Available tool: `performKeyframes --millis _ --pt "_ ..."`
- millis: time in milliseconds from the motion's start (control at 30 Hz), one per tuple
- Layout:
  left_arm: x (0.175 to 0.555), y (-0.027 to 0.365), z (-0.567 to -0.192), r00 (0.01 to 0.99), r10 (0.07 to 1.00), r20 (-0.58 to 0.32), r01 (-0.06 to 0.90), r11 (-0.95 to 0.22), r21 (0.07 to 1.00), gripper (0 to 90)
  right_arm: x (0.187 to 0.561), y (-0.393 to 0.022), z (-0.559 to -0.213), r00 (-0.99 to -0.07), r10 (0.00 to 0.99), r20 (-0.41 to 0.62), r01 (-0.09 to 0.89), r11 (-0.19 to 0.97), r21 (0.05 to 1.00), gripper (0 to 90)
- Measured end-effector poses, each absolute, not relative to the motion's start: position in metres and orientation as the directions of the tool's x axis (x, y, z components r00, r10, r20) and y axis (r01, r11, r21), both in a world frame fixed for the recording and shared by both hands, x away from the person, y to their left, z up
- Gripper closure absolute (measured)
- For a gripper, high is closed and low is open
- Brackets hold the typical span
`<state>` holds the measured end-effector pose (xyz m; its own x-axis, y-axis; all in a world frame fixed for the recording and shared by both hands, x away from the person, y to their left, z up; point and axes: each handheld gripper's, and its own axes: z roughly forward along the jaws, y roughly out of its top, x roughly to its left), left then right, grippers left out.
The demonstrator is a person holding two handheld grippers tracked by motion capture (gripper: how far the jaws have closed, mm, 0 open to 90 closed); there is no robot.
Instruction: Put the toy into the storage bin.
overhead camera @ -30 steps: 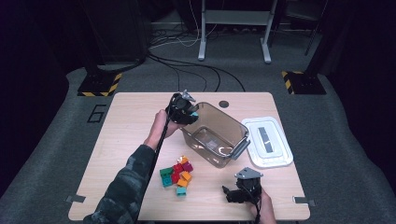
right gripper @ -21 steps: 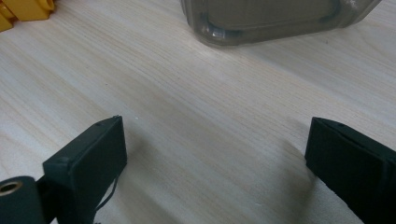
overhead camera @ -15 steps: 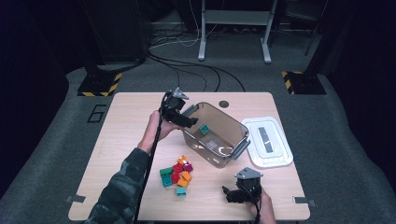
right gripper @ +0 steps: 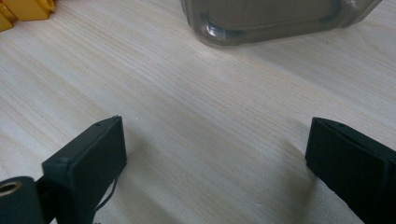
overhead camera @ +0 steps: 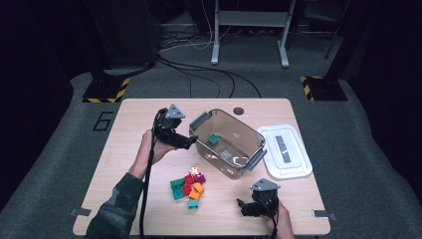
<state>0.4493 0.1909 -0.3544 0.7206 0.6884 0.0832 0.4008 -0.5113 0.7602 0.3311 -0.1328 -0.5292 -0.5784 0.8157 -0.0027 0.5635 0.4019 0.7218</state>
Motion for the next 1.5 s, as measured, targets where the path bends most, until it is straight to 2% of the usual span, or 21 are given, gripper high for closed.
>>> performKeyframes --millis 267,733,1233,1500 --pt "0.439 0.209 -0.384 0.716 0.696 0.051 0.443 -0.51 0.737 5.0 0.331 -0.133 -0.529 -0.58 0.815 -0.002 0.564 0.403 0.721 4.2" --pt "0.424 0.228 -0.434 0.71 0.704 -0.003 0.506 -0.507 0.698 4.3 0.332 -0.132 -0.529 -0.581 0.814 -0.005 0.563 0.407 0.72 3.5" --pt "0.41 0.23 -0.478 0.706 0.707 -0.038 0.563 -0.528 0.636 1.4 0.332 -0.133 -0.529 -0.582 0.813 -0.006 0.562 0.407 0.72 3.5" --pt "0.409 0.232 -0.496 0.684 0.728 -0.041 0.597 -0.527 0.605 3.8 0.332 -0.132 -0.529 -0.582 0.813 -0.006 0.562 0.407 0.72 3.4"
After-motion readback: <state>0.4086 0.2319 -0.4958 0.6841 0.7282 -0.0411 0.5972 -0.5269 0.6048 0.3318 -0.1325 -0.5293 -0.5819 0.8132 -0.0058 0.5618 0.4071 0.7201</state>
